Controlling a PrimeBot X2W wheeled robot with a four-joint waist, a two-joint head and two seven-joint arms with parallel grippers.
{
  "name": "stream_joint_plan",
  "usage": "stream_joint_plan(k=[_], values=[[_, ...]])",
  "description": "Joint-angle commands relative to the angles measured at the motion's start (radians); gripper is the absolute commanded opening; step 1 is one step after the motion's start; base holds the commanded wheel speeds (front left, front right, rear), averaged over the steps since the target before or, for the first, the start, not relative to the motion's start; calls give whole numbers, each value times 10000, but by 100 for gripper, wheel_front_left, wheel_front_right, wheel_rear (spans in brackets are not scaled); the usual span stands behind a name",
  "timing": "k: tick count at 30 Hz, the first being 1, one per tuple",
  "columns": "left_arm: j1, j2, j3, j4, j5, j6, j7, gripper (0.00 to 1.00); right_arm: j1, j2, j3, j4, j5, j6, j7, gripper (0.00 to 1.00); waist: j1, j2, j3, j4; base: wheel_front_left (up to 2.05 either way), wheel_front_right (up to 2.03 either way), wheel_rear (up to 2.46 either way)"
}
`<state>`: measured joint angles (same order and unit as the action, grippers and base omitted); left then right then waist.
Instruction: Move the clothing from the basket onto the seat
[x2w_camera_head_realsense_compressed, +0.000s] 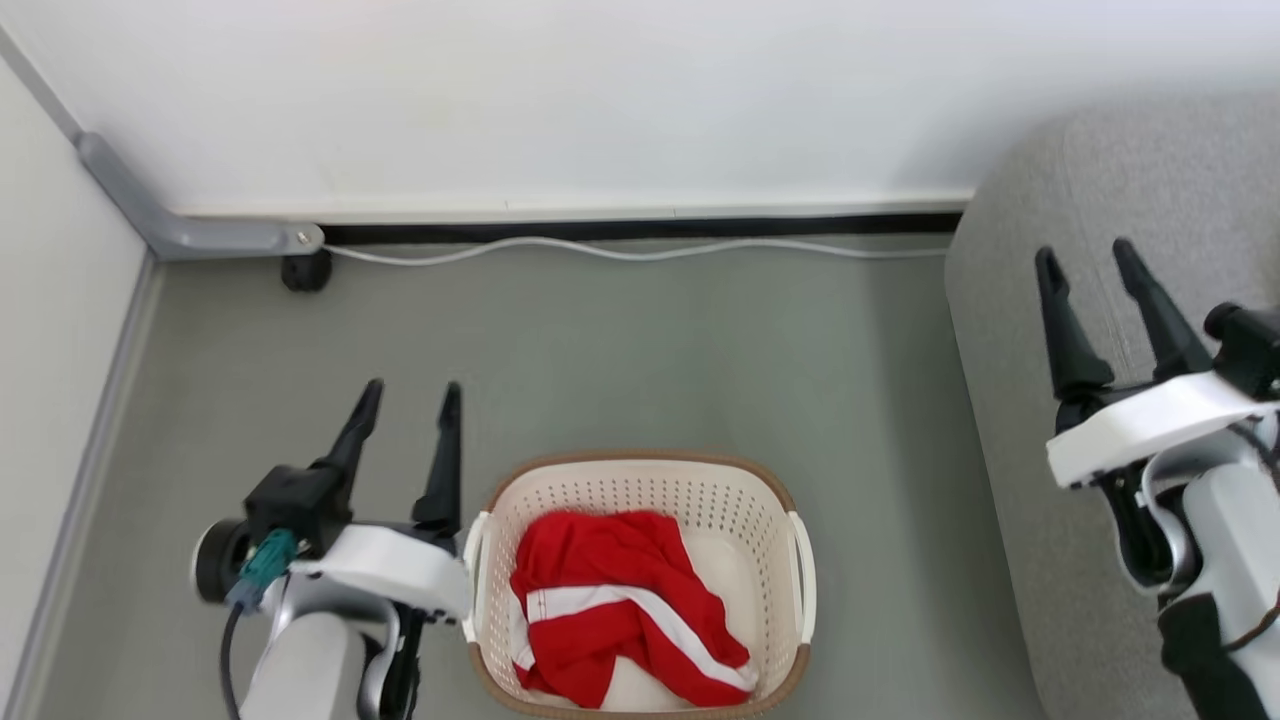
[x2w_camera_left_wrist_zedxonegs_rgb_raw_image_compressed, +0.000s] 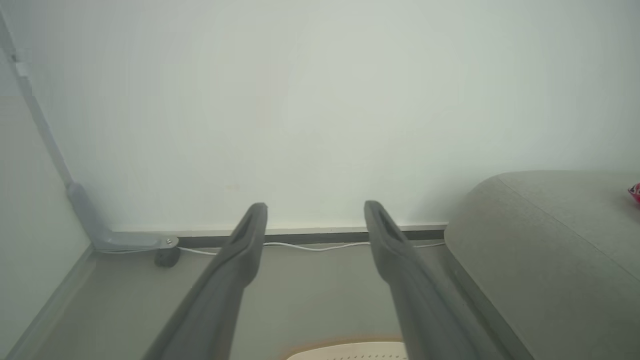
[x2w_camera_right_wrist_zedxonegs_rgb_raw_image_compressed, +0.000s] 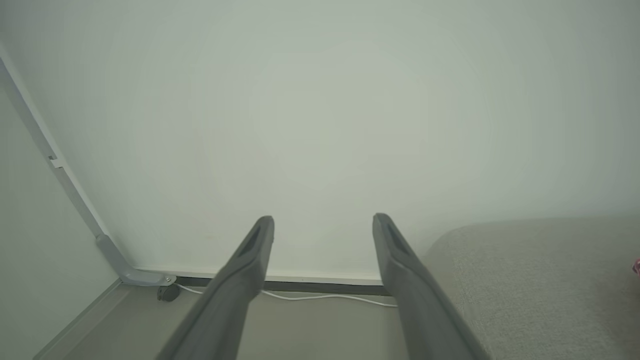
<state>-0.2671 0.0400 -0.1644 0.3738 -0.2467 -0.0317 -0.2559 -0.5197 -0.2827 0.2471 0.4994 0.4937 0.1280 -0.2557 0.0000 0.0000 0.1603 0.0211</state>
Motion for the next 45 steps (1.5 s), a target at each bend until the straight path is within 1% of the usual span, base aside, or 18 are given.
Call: stream_joint_plan(k=[1,9,12,16,21,26,35,40,45], values=[[129,102,586,-226,117,173,-59,100,288,43,70,-325,-136,27,-61,100,0,0,-415,203,0,0,0],[1060,102,1544,-235,252,427,-59,100,1426,625,-282,-761,-653,27,-61,100,0,0,-1198,226,0,0,0],[1408,102,1749,-313,230,571,-59,100,1873,839,-545,-910,-774,27,-61,100,0,0,-1425,184,0,0,0],[1797,102,1825,-505,50,636,-59,100,2446,1062,-853,-1094,-943,27,-61,100,0,0,-1527,123,0,0,0],[2157,102,1776,-746,-63,709,-59,100,2910,1283,-1154,-1229,-1156,27,-61,100,0,0,-1550,56,0,0,0],[2321,102,1656,-836,-51,712,-59,100,2998,1343,-1125,-1286,-1383,27,-61,100,0,0,-1503,-15,0,0,0],[2321,102,1404,-788,-125,715,-59,100,2924,1385,-1096,-1259,-1374,27,-61,100,0,0,-1423,-43,0,0,0],[2301,102,1122,-663,-416,746,-59,100,2707,1315,-1015,-1390,-1310,27,-61,100,0,0,-1033,-156,0,0,0],[2019,102,546,-424,-618,892,-59,100,2176,1164,-956,-1757,-1247,27,-61,100,0,0,-255,-317,0,0,0]])
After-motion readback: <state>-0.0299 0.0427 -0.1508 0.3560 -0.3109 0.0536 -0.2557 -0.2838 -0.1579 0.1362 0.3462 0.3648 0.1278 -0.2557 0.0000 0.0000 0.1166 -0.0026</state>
